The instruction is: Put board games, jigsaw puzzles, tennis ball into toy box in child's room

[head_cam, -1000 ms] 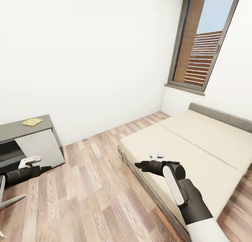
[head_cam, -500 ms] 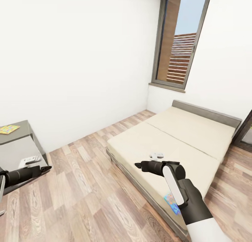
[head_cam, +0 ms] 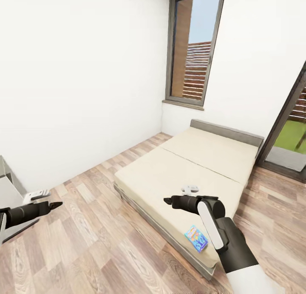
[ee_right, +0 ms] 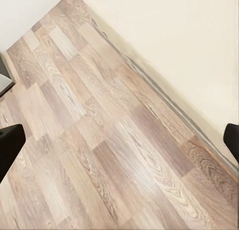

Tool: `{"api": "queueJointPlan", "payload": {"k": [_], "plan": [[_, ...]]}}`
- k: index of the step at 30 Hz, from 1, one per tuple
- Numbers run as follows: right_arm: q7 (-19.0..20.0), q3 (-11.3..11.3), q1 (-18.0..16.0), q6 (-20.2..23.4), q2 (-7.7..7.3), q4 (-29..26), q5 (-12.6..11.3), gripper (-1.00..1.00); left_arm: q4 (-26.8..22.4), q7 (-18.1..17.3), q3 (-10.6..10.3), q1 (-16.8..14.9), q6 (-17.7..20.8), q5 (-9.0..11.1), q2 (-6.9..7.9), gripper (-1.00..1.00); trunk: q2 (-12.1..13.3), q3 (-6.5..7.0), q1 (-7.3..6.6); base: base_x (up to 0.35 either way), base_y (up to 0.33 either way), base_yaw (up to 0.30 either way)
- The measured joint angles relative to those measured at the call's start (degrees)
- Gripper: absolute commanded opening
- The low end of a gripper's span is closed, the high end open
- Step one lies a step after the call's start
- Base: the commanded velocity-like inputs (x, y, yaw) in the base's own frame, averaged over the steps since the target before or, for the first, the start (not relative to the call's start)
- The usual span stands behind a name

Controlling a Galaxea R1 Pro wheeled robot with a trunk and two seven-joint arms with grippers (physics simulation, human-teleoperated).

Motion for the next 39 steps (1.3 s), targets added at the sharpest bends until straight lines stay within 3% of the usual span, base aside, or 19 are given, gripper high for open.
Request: {"api": "queueJointPlan", "payload": {"k": [23, 39], "plan": [[0.0, -0.1, 0.0, 0.0, -0.01, 0.0, 0.0, 1.00, 0.0, 0.0, 0.0, 0.0, 0.0, 0.0, 0.02, 1.00, 0.0, 0.36, 0.00, 0.004, 0.246, -0.280], [0.0, -0.1, 0.0, 0.0, -0.01, 0.0, 0.0, 1.00, 0.0, 0.0, 0.0, 0.0, 0.0, 0.0, -0.01, 1.00, 0.0, 1.02, -0.02, 0.118, 0.242, -0.276]]}}
